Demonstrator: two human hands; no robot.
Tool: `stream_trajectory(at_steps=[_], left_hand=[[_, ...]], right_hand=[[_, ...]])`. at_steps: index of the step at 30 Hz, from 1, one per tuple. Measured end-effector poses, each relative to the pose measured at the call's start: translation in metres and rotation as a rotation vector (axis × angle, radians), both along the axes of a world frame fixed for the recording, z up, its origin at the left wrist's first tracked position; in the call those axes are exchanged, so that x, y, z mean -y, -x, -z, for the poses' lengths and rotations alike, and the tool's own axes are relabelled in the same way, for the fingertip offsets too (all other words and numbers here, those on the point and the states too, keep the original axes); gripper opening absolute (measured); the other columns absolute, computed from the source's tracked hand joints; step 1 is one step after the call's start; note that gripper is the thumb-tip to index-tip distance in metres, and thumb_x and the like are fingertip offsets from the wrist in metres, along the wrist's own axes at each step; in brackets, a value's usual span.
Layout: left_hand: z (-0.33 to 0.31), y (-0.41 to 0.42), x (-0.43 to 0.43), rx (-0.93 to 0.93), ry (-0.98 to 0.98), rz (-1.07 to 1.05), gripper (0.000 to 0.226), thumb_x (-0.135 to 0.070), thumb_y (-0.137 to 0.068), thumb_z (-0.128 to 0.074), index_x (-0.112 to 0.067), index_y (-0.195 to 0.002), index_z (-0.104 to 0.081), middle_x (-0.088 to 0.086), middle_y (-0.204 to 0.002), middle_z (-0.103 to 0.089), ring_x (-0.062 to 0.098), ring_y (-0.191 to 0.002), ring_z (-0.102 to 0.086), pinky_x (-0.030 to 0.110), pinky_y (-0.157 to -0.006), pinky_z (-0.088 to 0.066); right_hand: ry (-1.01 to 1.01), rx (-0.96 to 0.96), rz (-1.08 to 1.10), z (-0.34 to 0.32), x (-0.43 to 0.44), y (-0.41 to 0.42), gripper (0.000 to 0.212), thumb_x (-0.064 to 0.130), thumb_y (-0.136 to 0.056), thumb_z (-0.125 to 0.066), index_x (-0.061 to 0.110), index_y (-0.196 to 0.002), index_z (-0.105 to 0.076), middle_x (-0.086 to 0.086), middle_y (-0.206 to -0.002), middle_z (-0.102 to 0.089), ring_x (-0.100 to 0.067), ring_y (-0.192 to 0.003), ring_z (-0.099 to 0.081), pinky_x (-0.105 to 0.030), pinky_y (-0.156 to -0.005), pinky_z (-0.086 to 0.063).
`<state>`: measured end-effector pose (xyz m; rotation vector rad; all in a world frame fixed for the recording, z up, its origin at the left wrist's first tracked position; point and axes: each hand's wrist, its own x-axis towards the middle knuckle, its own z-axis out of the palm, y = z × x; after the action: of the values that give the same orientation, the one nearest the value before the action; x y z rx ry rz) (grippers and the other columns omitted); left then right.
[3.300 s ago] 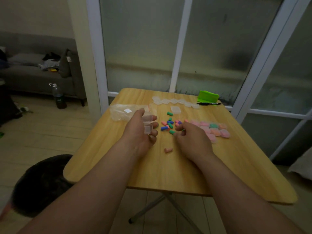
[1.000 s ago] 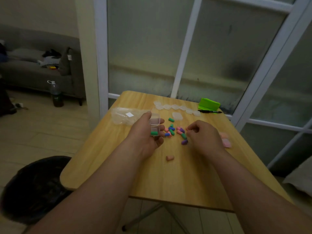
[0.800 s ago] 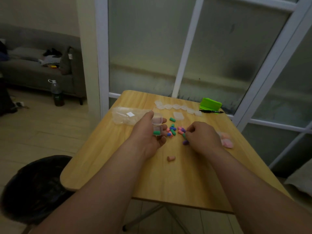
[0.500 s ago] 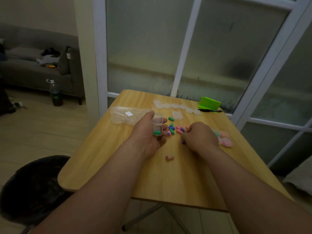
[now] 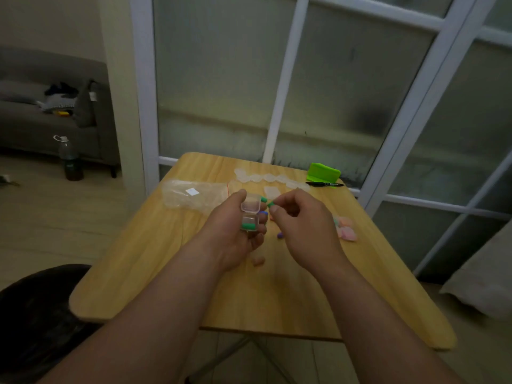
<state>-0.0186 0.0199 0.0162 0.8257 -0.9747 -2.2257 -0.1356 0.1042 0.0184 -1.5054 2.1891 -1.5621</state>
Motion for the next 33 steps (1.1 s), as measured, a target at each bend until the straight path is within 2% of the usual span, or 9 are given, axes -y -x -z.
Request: stream_trajectory(at_steps=[3, 7, 10, 14, 17, 23, 26, 29, 33], left_hand=[[-0.002, -0.002, -0.005, -0.012, 0.009, 0.014, 0.044, -0.048, -0.109, -0.039, -0.011, -0.114, -0.063, 0.006, -0.079, -0.063, 0.015, -0.062, -0.051, 0.027, -0.053, -0.043], [-0.001, -0.004, -0.006, -0.017, 0.019, 0.034, 0.054, -0.049, -0.107, -0.042, -0.006, -0.134, -0.061, 0.012, -0.101, -0.063, 0.016, -0.07, -0.056, 0.029, -0.058, -0.045], [0.005, -0.002, -0.006, -0.003, 0.003, 0.065, 0.06, -0.053, -0.105, -0.045, -0.006, -0.139, -0.062, 0.012, -0.101, -0.064, 0.019, -0.079, -0.06, 0.034, -0.07, -0.05], [0.013, 0.003, -0.004, 0.002, -0.017, 0.098, 0.057, -0.058, -0.102, -0.047, -0.014, -0.13, -0.07, 0.014, -0.117, -0.073, 0.027, -0.109, -0.066, 0.054, -0.115, -0.039], [0.013, 0.006, -0.006, -0.022, -0.056, 0.103, 0.055, -0.058, -0.103, -0.045, -0.016, -0.13, -0.07, 0.013, -0.128, -0.073, 0.028, -0.117, -0.07, 0.057, -0.12, -0.033], [0.008, 0.003, -0.01, -0.029, -0.077, 0.076, 0.054, -0.054, -0.104, -0.046, -0.013, -0.133, -0.066, 0.013, -0.125, -0.075, 0.028, -0.118, -0.069, 0.052, -0.119, -0.035], [0.003, 0.0, -0.012, -0.026, -0.057, 0.047, 0.055, -0.051, -0.106, -0.046, -0.008, -0.135, -0.064, 0.014, -0.112, -0.072, 0.022, -0.095, -0.065, 0.034, -0.09, -0.05], [0.001, -0.002, -0.011, -0.016, -0.047, 0.052, 0.054, -0.049, -0.107, -0.041, -0.006, -0.131, -0.063, 0.009, -0.09, -0.064, 0.016, -0.066, -0.055, 0.027, -0.058, -0.047], [0.002, -0.004, -0.01, 0.016, -0.059, 0.053, 0.054, -0.05, -0.104, -0.043, -0.007, -0.13, -0.062, 0.01, -0.095, -0.066, 0.017, -0.07, -0.058, 0.029, -0.061, -0.049]], right_hand=[[-0.006, -0.028, -0.041, -0.004, -0.005, -0.006, 0.006, 0.022, -0.096, -0.073, 0.028, -0.096, -0.072, 0.012, -0.086, -0.071, -0.004, -0.082, -0.066, -0.03, -0.07, -0.059], [-0.063, -0.148, -0.034, -0.004, -0.008, -0.01, 0.008, 0.022, -0.096, -0.073, 0.029, -0.098, -0.075, 0.012, -0.095, -0.064, 0.0, -0.085, -0.06, -0.008, -0.067, -0.042], [-0.075, -0.202, -0.039, -0.003, -0.009, -0.012, 0.009, 0.023, -0.095, -0.073, 0.029, -0.101, -0.076, 0.013, -0.097, -0.058, -0.001, -0.089, -0.058, -0.012, -0.071, -0.042], [-0.077, -0.269, -0.037, -0.002, -0.009, -0.013, 0.013, 0.026, -0.096, -0.072, 0.033, -0.105, -0.078, 0.012, -0.099, -0.056, -0.006, -0.093, -0.057, -0.028, -0.079, -0.05], [-0.128, -0.358, -0.032, 0.0, -0.008, -0.016, 0.017, 0.029, -0.097, -0.07, 0.035, -0.111, -0.078, 0.01, -0.098, -0.053, -0.008, -0.094, -0.054, -0.032, -0.08, -0.05], [-0.139, -0.337, -0.048, 0.002, -0.008, -0.015, 0.023, 0.031, -0.1, -0.066, 0.039, -0.118, -0.079, 0.011, -0.095, -0.051, -0.006, -0.092, -0.051, -0.021, -0.072, -0.037], [-0.053, -0.251, -0.018, -0.001, -0.008, -0.01, 0.018, 0.026, -0.098, -0.067, 0.031, -0.109, -0.08, 0.01, -0.097, -0.058, -0.003, -0.09, -0.056, -0.017, -0.074, -0.043], [0.014, -0.156, 0.023, -0.001, -0.005, -0.003, 0.02, 0.02, -0.098, -0.066, 0.027, -0.114, -0.074, 0.011, -0.105, -0.061, -0.003, -0.092, -0.061, -0.033, -0.082, -0.059], [-0.083, -0.149, -0.04, 0.003, -0.003, -0.003, 0.039, 0.024, -0.103, -0.061, 0.028, -0.142, -0.064, 0.01, -0.13, -0.059, -0.006, -0.112, -0.06, -0.041, -0.099, -0.057]])
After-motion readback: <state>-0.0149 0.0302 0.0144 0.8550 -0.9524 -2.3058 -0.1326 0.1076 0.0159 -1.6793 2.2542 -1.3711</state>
